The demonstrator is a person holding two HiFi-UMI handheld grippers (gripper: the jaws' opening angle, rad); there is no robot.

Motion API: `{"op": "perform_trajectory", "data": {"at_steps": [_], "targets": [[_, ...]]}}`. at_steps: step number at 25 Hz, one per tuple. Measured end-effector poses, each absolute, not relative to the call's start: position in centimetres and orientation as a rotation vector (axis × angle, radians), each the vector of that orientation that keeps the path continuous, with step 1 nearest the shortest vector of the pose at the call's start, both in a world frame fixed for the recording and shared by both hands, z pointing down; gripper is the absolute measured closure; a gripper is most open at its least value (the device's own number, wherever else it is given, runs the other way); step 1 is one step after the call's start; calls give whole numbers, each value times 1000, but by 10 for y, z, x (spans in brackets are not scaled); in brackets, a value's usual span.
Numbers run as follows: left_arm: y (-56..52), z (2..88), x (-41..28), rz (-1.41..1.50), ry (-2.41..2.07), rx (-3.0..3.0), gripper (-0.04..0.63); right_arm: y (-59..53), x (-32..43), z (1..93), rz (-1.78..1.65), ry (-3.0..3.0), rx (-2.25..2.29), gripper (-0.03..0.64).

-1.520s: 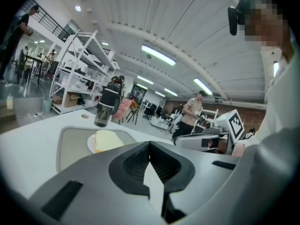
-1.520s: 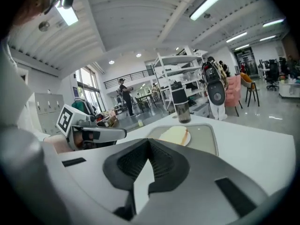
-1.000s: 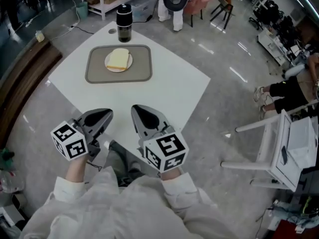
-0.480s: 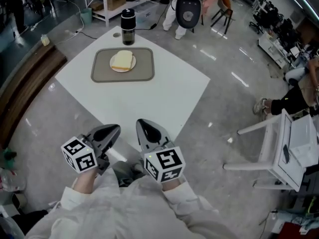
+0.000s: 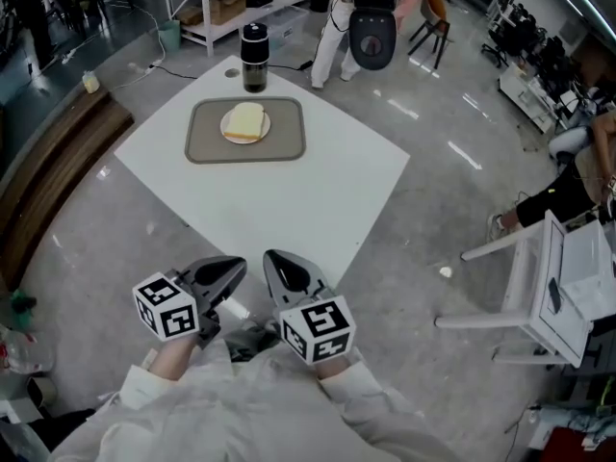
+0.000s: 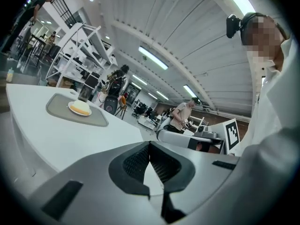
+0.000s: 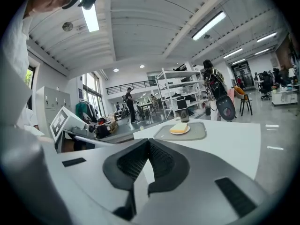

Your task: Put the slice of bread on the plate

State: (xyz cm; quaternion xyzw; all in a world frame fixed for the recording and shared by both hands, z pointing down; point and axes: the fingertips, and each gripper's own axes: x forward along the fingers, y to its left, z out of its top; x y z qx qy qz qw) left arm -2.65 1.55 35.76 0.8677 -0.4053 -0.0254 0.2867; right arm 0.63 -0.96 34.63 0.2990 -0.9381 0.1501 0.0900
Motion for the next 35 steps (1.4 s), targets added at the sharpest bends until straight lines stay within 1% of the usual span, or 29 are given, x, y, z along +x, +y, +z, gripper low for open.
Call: {"op": "perform_trajectory", "data": {"at_steps": [9,15,28,35], "targets": [[23,356,-13,-44,-1012,2350,586,4,7,343,444,-2785,849,603],[30,357,-12,-30,-999,2374,586,10,8,345,487,-2775,842,603],[34,357,-19,-26,-1029,2362,586,17,11,347,461,-2744,822,603],[37,360,-20,-29,-1025,2356,586,21,15,352,622,-2757,824,603]]}}
